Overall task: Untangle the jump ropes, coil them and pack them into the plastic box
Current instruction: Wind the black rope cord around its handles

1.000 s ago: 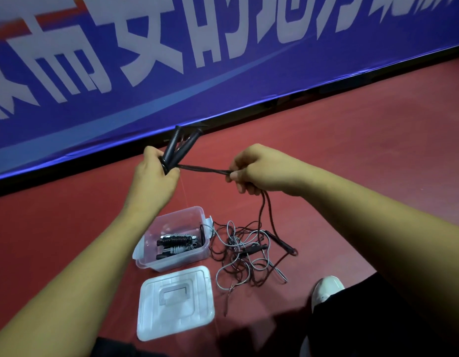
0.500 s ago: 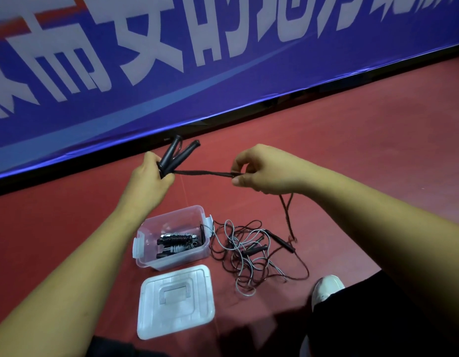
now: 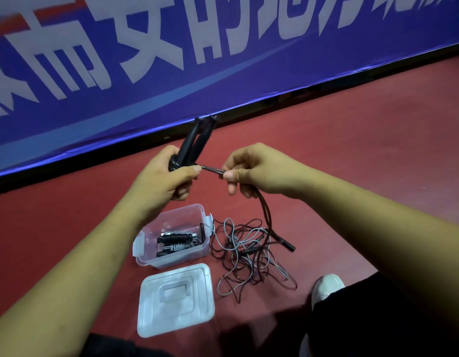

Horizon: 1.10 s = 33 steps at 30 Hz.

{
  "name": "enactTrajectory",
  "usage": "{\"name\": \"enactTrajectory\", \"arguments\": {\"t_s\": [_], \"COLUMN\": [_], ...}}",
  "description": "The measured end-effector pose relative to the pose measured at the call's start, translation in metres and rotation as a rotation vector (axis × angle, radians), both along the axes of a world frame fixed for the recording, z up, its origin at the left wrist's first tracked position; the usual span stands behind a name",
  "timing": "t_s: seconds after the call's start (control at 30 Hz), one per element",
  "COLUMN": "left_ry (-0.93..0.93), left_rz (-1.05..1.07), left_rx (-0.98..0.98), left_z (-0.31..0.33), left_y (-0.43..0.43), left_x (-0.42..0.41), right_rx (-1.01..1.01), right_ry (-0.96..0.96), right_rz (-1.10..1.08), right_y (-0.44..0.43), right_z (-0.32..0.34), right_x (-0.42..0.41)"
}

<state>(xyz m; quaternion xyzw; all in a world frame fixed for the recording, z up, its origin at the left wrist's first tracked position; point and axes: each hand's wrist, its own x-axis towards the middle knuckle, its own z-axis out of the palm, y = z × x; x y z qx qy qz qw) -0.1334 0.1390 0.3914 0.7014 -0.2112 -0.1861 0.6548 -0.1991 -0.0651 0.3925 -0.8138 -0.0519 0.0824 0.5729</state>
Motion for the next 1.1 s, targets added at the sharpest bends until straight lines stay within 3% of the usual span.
{"name": "enactTrajectory", "arguments": {"t_s": [0.2, 0.27, 0.47, 0.6, 0.8, 0.97, 1.1], "left_ry": [-0.047, -0.085, -0.302, -0.342, -0.441, -0.475, -0.700], "left_rz": [0.016, 0.055, 0.272, 0.380, 0.432, 0.406, 0.209], "left_rx": [-0.114, -0.103, 0.149, 0.230, 0.534, 0.782, 1.063], "left_z": [0.005, 0.006, 0.005, 0.006, -0.013, -0.016, -0.040], "left_y": [0.004, 0.005, 0.007, 0.022, 0.026, 0.027, 0.012], "left_x": [-0.003, -0.002, 0.008, 0.026, 0.046, 0.048, 0.033], "right_rx": [0.413, 0.466, 0.191, 0.065, -0.449, -0.473, -0.190], "right_ry": [0.293, 0.337, 0.213, 0.175, -0.085, -0.018, 0.072], "right_rz": [0.026, -0.021, -0.003, 0.033, 0.073, 0.090, -0.020], "right_y": [0.001, 0.002, 0.003, -0.004, 0.007, -0.003, 0.000], "right_z": [-0.003, -0.002, 0.000, 0.007, 0.005, 0.011, 0.017], "right_x": [0.000, 0.001, 0.000, -0.003, -0.005, -0.008, -0.007]}}
